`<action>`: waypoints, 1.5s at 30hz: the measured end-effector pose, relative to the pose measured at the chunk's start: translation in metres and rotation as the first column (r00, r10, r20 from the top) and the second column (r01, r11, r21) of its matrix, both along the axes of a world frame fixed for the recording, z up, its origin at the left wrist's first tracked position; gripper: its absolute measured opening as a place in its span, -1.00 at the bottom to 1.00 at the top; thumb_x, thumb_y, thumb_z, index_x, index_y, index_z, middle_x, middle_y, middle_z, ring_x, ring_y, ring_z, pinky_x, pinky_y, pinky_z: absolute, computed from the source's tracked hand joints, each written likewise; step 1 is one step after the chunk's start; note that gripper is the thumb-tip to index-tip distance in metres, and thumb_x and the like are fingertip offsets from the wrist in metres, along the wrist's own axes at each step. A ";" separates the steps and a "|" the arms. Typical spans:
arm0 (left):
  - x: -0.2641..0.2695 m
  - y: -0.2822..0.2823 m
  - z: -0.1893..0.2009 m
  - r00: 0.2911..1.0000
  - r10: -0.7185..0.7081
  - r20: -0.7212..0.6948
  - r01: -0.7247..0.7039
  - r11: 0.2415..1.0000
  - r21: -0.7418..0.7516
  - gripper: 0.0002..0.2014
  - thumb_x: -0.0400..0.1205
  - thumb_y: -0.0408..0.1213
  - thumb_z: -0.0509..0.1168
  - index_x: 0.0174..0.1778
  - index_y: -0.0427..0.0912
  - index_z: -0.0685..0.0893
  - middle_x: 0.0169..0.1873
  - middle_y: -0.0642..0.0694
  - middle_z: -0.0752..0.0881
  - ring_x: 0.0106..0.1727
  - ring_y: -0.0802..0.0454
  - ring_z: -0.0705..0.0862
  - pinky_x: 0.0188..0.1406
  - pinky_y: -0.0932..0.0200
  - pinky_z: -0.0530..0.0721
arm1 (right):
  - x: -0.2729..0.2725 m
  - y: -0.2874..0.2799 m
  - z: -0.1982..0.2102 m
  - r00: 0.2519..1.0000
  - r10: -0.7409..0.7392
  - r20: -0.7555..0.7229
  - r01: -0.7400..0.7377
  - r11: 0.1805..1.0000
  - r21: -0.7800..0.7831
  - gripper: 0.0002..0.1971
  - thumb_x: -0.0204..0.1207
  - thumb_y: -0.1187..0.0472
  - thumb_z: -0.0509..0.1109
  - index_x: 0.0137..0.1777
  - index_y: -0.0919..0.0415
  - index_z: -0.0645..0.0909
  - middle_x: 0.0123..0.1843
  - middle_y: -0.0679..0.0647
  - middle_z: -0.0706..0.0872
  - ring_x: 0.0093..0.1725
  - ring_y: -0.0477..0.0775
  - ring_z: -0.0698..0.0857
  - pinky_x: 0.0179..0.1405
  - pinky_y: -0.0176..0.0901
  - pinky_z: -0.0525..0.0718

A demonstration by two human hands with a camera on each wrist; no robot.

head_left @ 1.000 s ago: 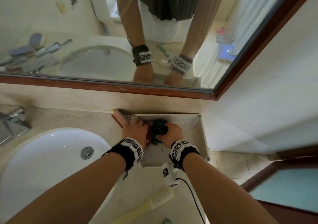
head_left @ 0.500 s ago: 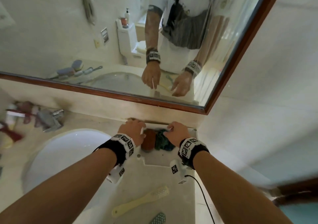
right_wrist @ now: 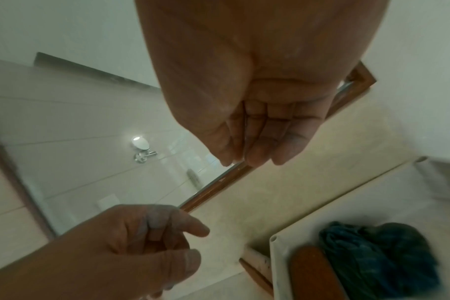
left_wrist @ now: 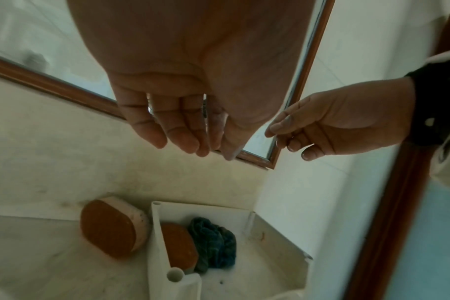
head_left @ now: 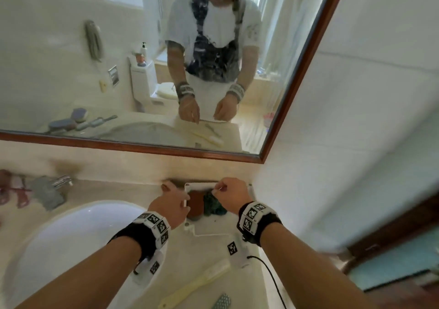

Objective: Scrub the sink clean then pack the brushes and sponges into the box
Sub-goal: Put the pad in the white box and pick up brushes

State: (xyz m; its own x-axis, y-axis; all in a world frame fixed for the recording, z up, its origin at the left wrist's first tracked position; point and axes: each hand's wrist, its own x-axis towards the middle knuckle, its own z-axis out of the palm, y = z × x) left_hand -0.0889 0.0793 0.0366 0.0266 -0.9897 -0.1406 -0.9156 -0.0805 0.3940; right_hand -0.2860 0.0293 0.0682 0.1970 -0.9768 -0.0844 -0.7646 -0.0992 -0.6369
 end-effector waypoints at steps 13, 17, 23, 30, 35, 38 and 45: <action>-0.012 0.034 -0.032 0.920 -0.393 -0.006 0.388 0.907 0.160 -0.64 0.62 -0.02 0.30 0.33 0.03 0.56 0.21 -0.03 0.68 0.21 -0.04 0.66 0.19 0.11 0.64 | -0.027 0.119 -0.036 0.892 -0.431 -0.139 0.449 0.883 0.141 -0.81 0.45 0.01 0.44 -0.01 0.04 0.73 0.04 -0.03 0.74 0.05 -0.01 0.69 -0.06 -0.29 0.53; -0.027 0.056 -0.070 0.886 -0.464 0.007 0.442 0.849 0.289 -0.54 0.63 0.00 0.29 0.44 0.00 0.44 0.35 -0.08 0.57 0.35 -0.05 0.56 0.33 0.11 0.54 | -0.033 0.157 -0.075 0.856 -0.464 -0.228 0.514 0.809 0.285 -0.73 0.42 0.06 0.48 0.10 0.10 0.71 0.19 0.02 0.72 0.18 0.04 0.67 0.08 -0.23 0.58; -0.044 0.081 -0.123 0.863 -0.492 0.118 0.413 0.820 0.396 -0.46 0.58 0.07 0.33 0.43 -0.02 0.38 0.34 -0.10 0.43 0.38 -0.13 0.45 0.28 -0.05 0.57 | -0.022 0.198 -0.138 0.818 -0.488 -0.304 0.574 0.658 0.488 -0.48 0.37 -0.06 0.57 0.22 0.22 0.59 0.13 0.09 0.66 0.09 0.07 0.66 -0.04 -0.19 0.62; -0.048 0.091 -0.159 0.869 -0.470 0.157 0.392 0.846 0.361 -0.54 0.59 0.10 0.32 0.28 -0.10 0.44 0.22 -0.12 0.48 0.30 -0.13 0.49 0.15 -0.05 0.61 | -0.007 0.209 -0.182 0.767 -0.580 -0.275 0.631 0.603 0.487 -0.21 0.24 -0.07 0.67 0.33 0.28 0.39 0.25 0.17 0.57 0.25 0.19 0.62 0.02 -0.14 0.60; -0.043 0.092 -0.167 0.860 -0.467 0.205 0.383 0.857 0.344 -0.64 0.62 -0.02 0.29 0.23 -0.13 0.50 0.21 -0.12 0.48 0.27 -0.11 0.49 0.06 -0.01 0.61 | -0.008 0.203 -0.192 0.751 -0.591 -0.294 0.647 0.572 0.504 -0.48 0.27 0.10 0.54 0.17 0.31 0.48 0.15 0.20 0.63 0.01 0.16 0.68 -0.28 -0.20 0.59; -0.043 0.095 -0.167 0.873 -0.434 0.222 0.335 0.865 0.374 -0.64 0.60 -0.06 0.31 0.22 -0.16 0.50 0.21 -0.13 0.49 0.27 -0.12 0.49 0.05 0.00 0.59 | -0.005 0.202 -0.196 0.735 -0.603 -0.310 0.662 0.543 0.517 -0.40 0.16 0.09 0.58 0.17 0.29 0.49 0.16 0.18 0.59 0.01 0.16 0.67 -0.10 -0.07 0.77; -0.039 0.105 -0.163 0.935 -0.352 0.044 0.308 0.868 0.390 -0.86 0.65 -0.20 0.28 0.10 -0.07 0.55 -0.04 -0.09 0.71 -0.09 -0.13 0.70 -0.19 0.11 0.60 | -0.006 0.213 -0.196 0.754 -0.623 -0.209 0.626 0.585 0.515 -0.55 0.32 0.22 0.48 0.20 0.18 0.46 0.12 0.13 0.66 0.02 0.16 0.70 -0.06 -0.04 0.75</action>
